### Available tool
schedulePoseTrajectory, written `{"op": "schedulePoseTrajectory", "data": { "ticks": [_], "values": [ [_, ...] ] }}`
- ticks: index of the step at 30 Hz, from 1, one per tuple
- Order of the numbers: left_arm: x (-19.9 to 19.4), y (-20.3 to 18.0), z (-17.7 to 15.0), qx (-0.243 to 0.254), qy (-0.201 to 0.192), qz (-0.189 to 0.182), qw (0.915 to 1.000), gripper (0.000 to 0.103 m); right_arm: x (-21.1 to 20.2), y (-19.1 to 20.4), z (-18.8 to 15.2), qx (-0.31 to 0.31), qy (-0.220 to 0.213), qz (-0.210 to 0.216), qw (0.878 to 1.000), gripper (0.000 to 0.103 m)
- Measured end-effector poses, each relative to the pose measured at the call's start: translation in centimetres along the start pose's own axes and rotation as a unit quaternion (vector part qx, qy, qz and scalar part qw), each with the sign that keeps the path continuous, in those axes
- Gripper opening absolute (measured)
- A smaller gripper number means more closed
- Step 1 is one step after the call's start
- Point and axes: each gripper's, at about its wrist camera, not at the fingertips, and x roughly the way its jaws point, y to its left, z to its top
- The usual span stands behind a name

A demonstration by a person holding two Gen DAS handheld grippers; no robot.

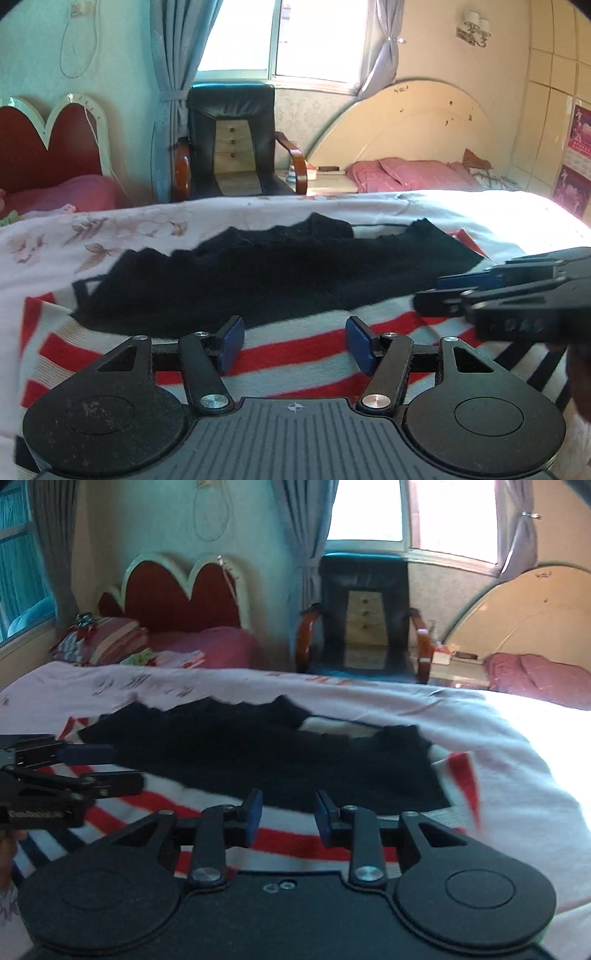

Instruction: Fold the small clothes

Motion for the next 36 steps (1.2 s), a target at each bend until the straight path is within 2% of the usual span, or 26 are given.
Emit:
{"op": "schedulePoseTrajectory", "data": {
  "ticks": [2,4,6,9,12,13,15,16,18,20,22,24,27,30,32,36],
  "values": [
    [0.0,-0.9,-0.6,0.019,0.003,0.022,0.9996,0.065,1.0,1.8,-0.2,-0.009,0.007,0.003,1.0,0.041],
    [-0.6,-0.1,-1.3,0.014,0.005,0.023,0.9996,0.071,1.3,2.7,-0.7,-0.019,0.015,-0.01,1.0,0.042],
    [-1.6,1.9,-2.1,0.004,0.007,0.046,0.9989,0.076,0.9,2.5,-1.1,-0.035,0.016,-0.015,0.999,0.04],
    [-3.9,6.7,-4.3,-0.032,0.002,0.057,0.9979,0.077,-1.0,-0.2,-2.1,-0.032,0.013,-0.061,0.998,0.04],
    [-5.6,8.7,-5.6,-0.026,-0.006,0.07,0.9972,0.077,-3.0,-4.2,-3.7,0.007,0.01,-0.091,0.996,0.034],
    [-5.8,8.5,-5.6,-0.026,-0.004,0.076,0.9968,0.077,-3.4,-4.9,-4.2,0.012,0.012,-0.104,0.994,0.034],
    [-6.0,7.2,-4.9,-0.021,0.0,0.097,0.9951,0.077,-3.9,-4.7,-4.1,0.02,0.014,-0.103,0.994,0.035],
    [-6.4,6.1,-4.5,-0.022,-0.009,0.09,0.9956,0.077,-4.3,-3.9,-3.7,0.021,0.008,-0.106,0.994,0.038],
    [-7.0,3.6,-4.0,-0.026,-0.03,0.062,0.9973,0.077,-5.3,-1.9,-3.4,0.023,-0.016,-0.072,0.997,0.039],
    [-6.8,1.1,-4.1,-0.022,-0.027,0.043,0.9985,0.077,-5.2,0.8,-3.6,0.013,-0.011,-0.04,0.999,0.037],
    [-6.1,-0.6,-4.5,-0.016,-0.014,0.033,0.9992,0.077,-4.6,3.6,-4.3,-0.01,0.0,-0.018,1.0,0.037],
    [-5.5,-1.4,-5.5,-0.004,0.0,0.046,0.9989,0.077,-4.1,5.4,-5.2,-0.029,0.014,-0.018,0.999,0.037],
    [-6.8,0.2,-7.0,-0.002,-0.005,0.061,0.9981,0.077,-4.6,5.6,-6.4,-0.058,0.015,-0.04,0.997,0.038],
    [-8.7,3.1,-8.4,-0.011,-0.003,0.084,0.9964,0.077,-6.2,3.2,-7.7,-0.053,0.019,-0.081,0.995,0.037],
    [-9.8,4.8,-9.1,-0.019,-0.002,0.085,0.9962,0.077,-7.2,1.3,-8.7,-0.035,0.026,-0.1,0.994,0.037],
    [-10.6,5.0,-9.1,-0.014,0.008,0.098,0.9951,0.077,-8.5,-0.4,-9.6,-0.02,0.031,-0.108,0.993,0.037]
  ]
}}
